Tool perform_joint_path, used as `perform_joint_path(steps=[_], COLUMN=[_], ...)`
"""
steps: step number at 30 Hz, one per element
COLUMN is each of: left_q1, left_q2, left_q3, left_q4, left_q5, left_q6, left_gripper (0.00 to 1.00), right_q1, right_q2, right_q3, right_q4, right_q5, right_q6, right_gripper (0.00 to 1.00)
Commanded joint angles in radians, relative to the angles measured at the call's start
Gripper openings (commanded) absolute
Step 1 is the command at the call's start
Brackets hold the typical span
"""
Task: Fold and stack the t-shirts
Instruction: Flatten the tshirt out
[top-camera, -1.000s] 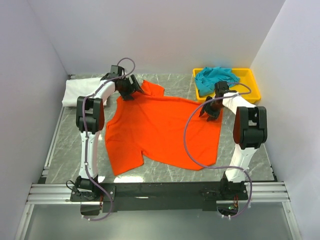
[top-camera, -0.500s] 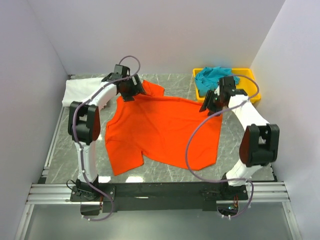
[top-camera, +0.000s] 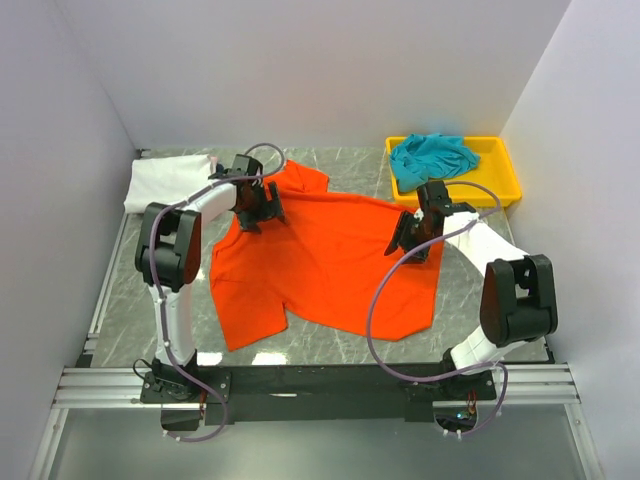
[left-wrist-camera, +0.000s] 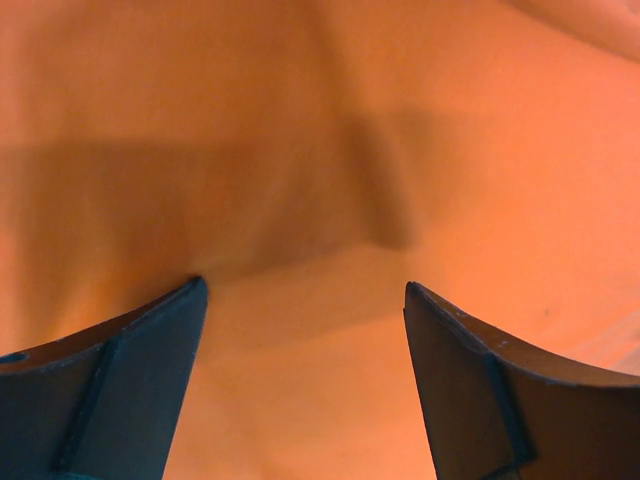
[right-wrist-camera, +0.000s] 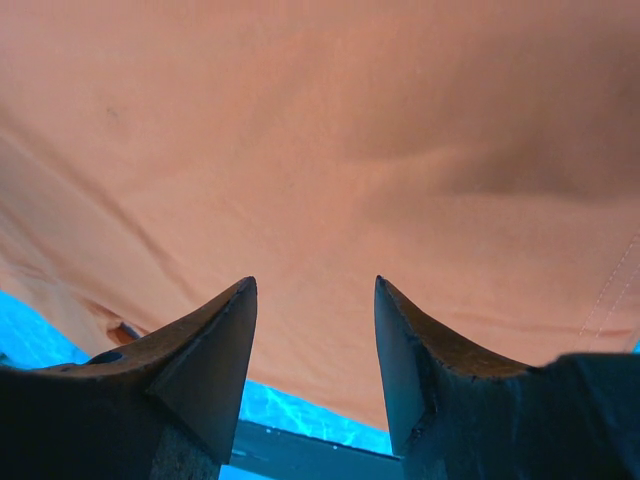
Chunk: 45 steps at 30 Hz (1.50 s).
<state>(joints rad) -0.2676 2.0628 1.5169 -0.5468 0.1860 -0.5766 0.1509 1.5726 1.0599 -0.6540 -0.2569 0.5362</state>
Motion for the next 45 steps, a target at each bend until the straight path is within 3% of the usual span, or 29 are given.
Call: perform_joint_path(steps=[1, 14, 27, 35, 45], left_q1=[-0.004, -0.001, 0.010, 0.010, 0.010], left_q2=[0.068, 0.261, 0.412, 0.238, -0.051], left_q3=[0.058, 0.282, 0.578, 0.499, 0.240], left_q4=[0.007, -0.071, -0.096, -0.018, -0.022], left_q5=[-0.019, -0.016, -0.003, 0.047, 0.027], left_q6=[0.044, 0.087, 0.120, 0.073, 0.115], left_gripper=[0.86, 0.86, 0.86, 0.87, 0.87], right_q1=[0.003, -0.005, -0.017, -0.001, 0.067], right_q2=[-0.003, 0.202, 0.382, 0.175, -0.207], right_q3=[-0.011, 0.046, 0.313, 0.332, -0.154], right_q4=[0.039, 0.062, -0.015, -0.150, -0.148], right_q5=[0.047, 0.096, 0.122, 0.125, 0.079], right_q6=[0.010, -0.045, -0.076, -0.114, 0.034], right_gripper=[0.57, 0.57, 0.57, 0.58, 0.58])
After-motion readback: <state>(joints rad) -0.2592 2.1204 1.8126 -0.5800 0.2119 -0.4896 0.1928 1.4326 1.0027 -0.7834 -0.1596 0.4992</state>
